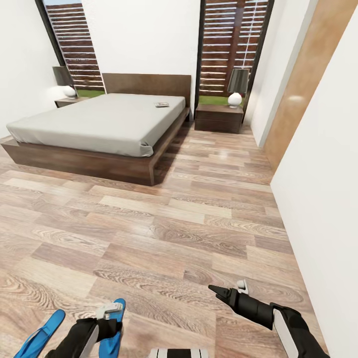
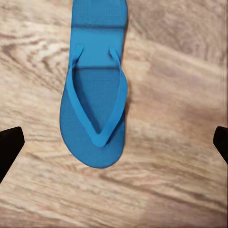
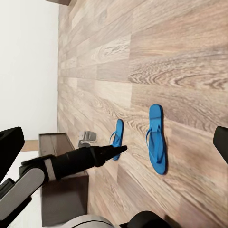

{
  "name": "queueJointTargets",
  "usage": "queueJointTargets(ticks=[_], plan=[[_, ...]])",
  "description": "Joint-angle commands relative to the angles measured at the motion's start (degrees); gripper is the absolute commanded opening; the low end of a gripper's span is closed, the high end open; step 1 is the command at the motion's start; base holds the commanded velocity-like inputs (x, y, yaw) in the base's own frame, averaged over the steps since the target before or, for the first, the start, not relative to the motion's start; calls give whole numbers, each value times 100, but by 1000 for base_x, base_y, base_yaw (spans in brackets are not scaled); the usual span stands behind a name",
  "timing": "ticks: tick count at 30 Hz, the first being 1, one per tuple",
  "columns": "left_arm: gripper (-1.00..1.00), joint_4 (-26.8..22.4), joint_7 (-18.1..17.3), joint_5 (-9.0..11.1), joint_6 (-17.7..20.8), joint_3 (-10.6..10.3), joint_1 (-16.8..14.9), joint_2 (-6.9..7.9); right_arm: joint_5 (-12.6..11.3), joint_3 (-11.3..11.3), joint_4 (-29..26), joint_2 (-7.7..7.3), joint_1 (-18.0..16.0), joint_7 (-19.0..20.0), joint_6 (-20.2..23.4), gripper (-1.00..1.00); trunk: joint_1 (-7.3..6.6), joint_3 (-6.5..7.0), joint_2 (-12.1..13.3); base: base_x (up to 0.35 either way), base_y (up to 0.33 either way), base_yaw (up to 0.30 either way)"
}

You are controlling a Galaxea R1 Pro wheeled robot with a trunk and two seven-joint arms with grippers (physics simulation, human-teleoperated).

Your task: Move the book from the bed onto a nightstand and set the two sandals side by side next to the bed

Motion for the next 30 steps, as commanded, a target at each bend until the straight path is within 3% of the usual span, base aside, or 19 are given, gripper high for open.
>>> queueJointTargets(ticks=[1, 4, 7, 20, 30], plan=[[100, -151, -18, 0, 317, 12, -83, -2, -15, -5, 0, 0, -2, 7, 31, 100, -1, -5, -2, 0, 0, 0], [100, -405, -17, -1, 936, 8, -396, 9, -15, -5, 0, 0, -2, 7, 31, 100, -1, -5, -2, 0, 0, 0], [100, -462, -12, -13, 1153, 6, -561, 7, -15, -5, 0, 0, -2, 9, 31, 100, -1, -5, -2, 0, 0, 0], [100, -624, 0, -44, 1267, 6, -645, 12, -13, -5, 0, 9, -2, 6, 31, 100, -1, -5, -2, 0, 0, 0], [100, -590, 3, -46, 1225, -8, -646, -1, -14, -5, 0, 1, -2, 10, 31, 100, 25, -226, -15, 0, 0, 0]])
